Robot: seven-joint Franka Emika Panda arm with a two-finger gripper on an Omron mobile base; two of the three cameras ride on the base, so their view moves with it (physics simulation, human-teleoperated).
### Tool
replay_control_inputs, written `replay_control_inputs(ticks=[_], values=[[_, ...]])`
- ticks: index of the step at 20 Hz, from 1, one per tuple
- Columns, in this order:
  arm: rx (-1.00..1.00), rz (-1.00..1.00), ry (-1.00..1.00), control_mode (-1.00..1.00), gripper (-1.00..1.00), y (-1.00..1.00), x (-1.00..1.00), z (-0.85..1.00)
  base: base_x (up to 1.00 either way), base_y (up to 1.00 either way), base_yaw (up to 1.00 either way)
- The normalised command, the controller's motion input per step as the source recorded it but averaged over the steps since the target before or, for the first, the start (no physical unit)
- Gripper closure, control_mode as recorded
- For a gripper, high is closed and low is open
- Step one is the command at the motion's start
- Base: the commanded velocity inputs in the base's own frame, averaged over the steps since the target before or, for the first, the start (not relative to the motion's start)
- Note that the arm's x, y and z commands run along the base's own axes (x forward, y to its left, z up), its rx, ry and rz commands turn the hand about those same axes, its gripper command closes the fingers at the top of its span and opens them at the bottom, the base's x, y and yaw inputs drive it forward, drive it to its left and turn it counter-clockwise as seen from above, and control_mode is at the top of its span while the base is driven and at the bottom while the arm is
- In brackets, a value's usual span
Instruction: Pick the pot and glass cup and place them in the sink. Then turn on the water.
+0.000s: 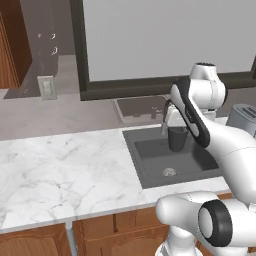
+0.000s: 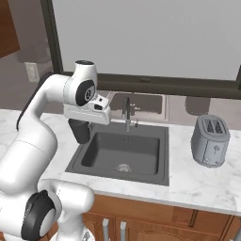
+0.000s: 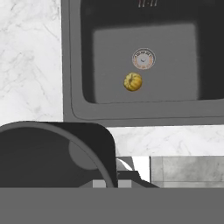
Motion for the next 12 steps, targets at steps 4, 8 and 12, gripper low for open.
replay_control_inputs(ticks=[4, 8, 12], values=[[0.0, 0.0, 0.0, 1.0, 1.0, 0.0, 0.0, 0.0, 0.12, 0.0, 0.0], [0.0, 0.0, 0.0, 1.0, 1.0, 0.0, 0.0, 0.0, 0.0, 0.0, 0.0], [0.0, 0.0, 0.0, 1.0, 1.0, 0.0, 0.0, 0.0, 0.02, 0.0, 0.0]])
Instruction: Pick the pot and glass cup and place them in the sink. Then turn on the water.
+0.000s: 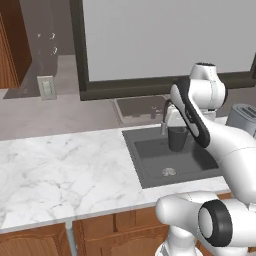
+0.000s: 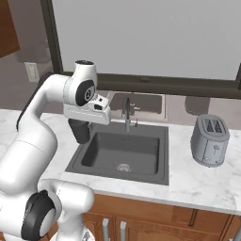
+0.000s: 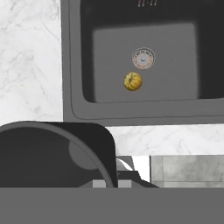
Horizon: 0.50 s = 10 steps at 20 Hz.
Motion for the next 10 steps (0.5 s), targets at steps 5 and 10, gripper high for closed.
replay_control_inputs(ticks=[5, 10], values=[[0.0, 0.0, -0.02, -1.0, 1.0, 0.0, 0.25, -0.59, 0.0, 0.0, 0.0], [0.0, 0.0, 0.0, -1.0, 1.0, 0.0, 0.29, -0.56, 0.0, 0.0, 0.0]])
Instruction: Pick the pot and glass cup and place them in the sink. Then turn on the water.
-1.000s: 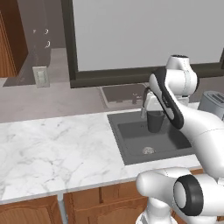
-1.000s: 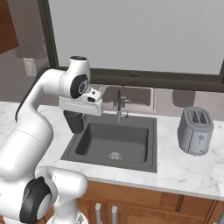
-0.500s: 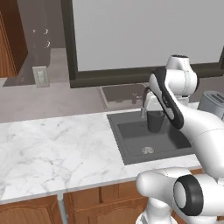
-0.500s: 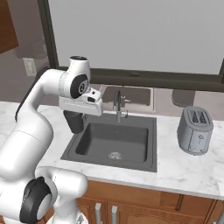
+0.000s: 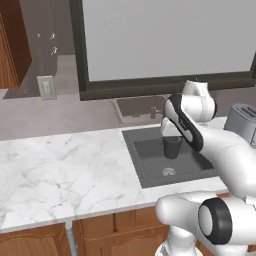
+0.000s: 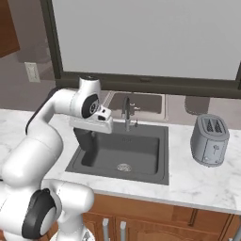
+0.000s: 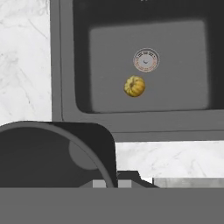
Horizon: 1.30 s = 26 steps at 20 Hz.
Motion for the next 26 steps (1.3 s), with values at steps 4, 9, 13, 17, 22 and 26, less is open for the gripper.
replay_control_inputs(ticks=[4, 9, 13, 17, 22, 26], values=[[0.0, -0.01, 0.0, -1.0, 1.0, 0.0, 0.23, -0.49, 0.0, 0.0, 0.0], [0.0, -0.01, -0.02, -1.0, 1.0, 0.0, 0.11, -0.58, 0.0, 0.0, 0.0], [0.0, 0.0, 0.0, -1.0, 1.0, 0.0, 0.07, -0.43, 0.0, 0.0, 0.0], [0.0, 0.0, -0.01, -1.0, 1.0, 0.0, 0.17, -0.34, 0.0, 0.0, 0.0], [0.0, 0.0, 0.0, -1.0, 1.0, 0.0, 0.33, -0.25, 0.0, 0.0, 0.0], [0.0, 0.0, 0.0, -1.0, 1.0, 0.0, 0.24, -0.27, 0.0, 0.0, 0.0]])
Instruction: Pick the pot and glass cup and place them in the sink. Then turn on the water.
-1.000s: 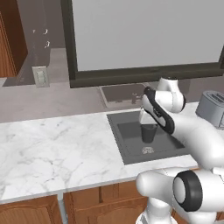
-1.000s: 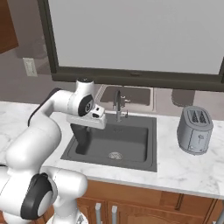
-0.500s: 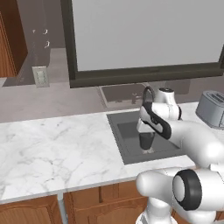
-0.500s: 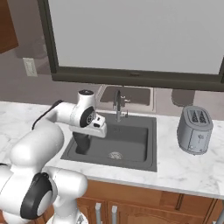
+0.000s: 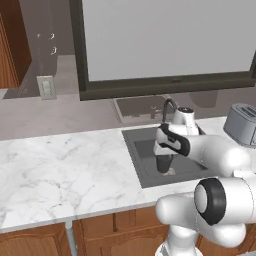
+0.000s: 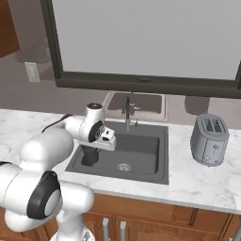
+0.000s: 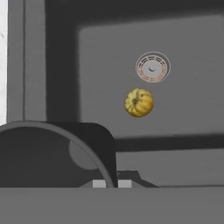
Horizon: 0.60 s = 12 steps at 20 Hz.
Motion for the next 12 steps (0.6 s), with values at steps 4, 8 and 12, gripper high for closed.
replay_control_inputs(ticks=[4, 8, 12], values=[[0.0, 0.0, 0.0, -1.0, 1.0, 0.0, 0.29, -0.16, 0.0, 0.0, 0.0], [0.0, 0.0, 0.0, -1.0, 1.0, 0.0, 0.29, -0.14, 0.0, 0.0, 0.0], [0.01, 0.0, 0.0, -1.0, 1.0, -0.11, 0.3, -0.18, 0.0, 0.0, 0.0]])
